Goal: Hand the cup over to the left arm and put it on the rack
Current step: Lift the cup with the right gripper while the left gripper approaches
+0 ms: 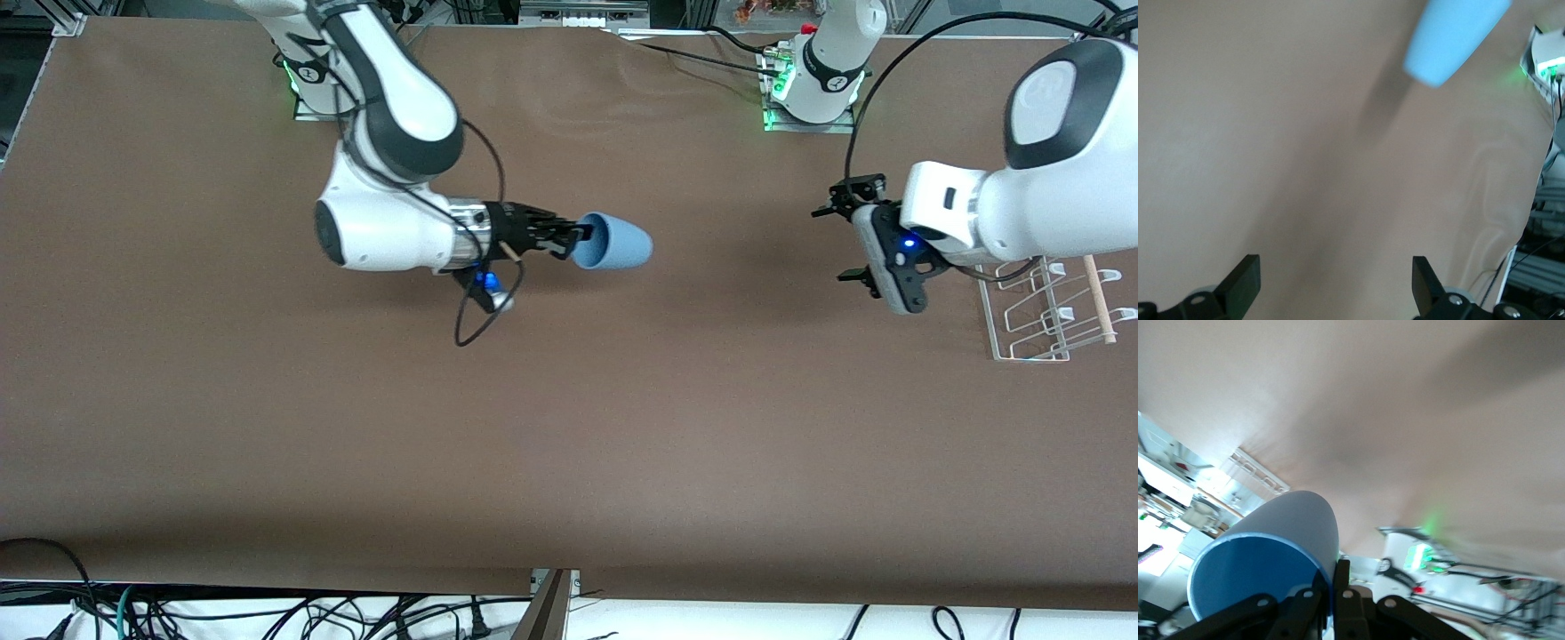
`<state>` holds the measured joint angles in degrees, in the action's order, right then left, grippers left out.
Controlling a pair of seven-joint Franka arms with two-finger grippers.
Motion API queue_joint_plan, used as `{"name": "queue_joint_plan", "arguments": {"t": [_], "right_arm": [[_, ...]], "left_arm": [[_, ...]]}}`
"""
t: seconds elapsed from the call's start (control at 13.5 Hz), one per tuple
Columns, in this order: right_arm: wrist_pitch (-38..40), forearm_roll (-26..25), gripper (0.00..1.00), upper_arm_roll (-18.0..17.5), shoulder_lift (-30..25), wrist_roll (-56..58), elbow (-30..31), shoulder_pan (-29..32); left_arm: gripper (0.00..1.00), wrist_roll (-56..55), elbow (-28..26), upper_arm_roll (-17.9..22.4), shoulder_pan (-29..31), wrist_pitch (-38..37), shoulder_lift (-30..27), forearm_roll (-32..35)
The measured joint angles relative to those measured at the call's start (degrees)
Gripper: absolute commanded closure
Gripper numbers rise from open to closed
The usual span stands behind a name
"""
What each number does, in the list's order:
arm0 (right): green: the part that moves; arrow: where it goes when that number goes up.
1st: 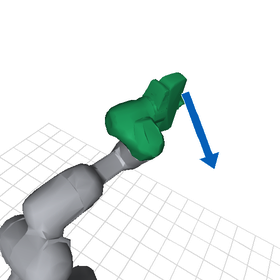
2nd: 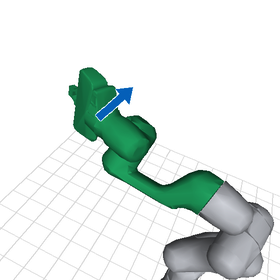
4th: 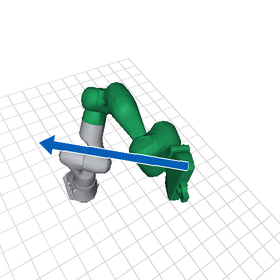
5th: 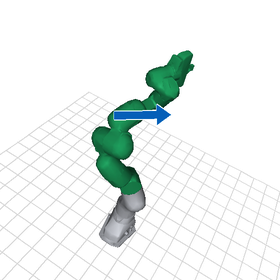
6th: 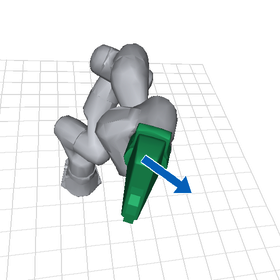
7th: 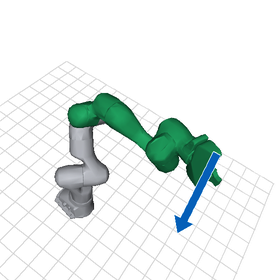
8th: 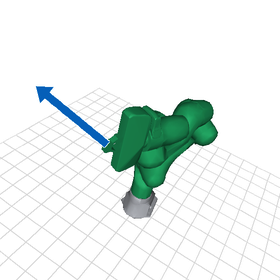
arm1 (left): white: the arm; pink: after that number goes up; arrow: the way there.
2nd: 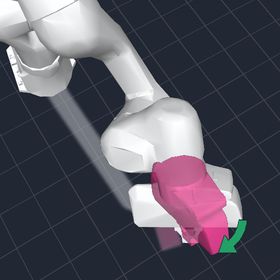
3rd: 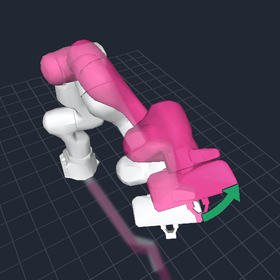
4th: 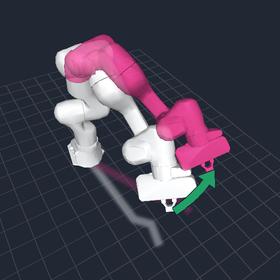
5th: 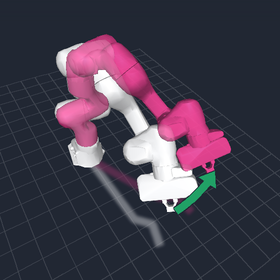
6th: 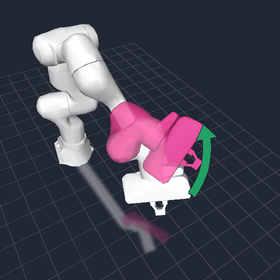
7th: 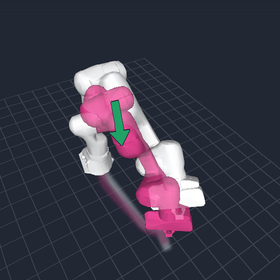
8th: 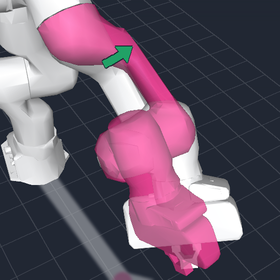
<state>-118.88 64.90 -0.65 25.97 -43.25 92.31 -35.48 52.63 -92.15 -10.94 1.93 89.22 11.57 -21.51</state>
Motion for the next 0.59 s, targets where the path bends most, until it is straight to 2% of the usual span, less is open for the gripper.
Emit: {"name": "queue_joint_plan", "arguments": {"t": [0.3,0.59], "right_arm": [[-12.23,2.76,1.0,-0.07,3.5,-18.04,-8.09,-8.9],[-15.95,2.86,1.0,0.01,5.05,-24.47,-11.24,-11.23]], "left_arm": [[0.0,10.89,-1.93,-2.04,-0.02,3.93,0.46,-3.03],[0.0,22.87,-5.75,-1.99,0.06,6.54,0.91,-6.23]]}}
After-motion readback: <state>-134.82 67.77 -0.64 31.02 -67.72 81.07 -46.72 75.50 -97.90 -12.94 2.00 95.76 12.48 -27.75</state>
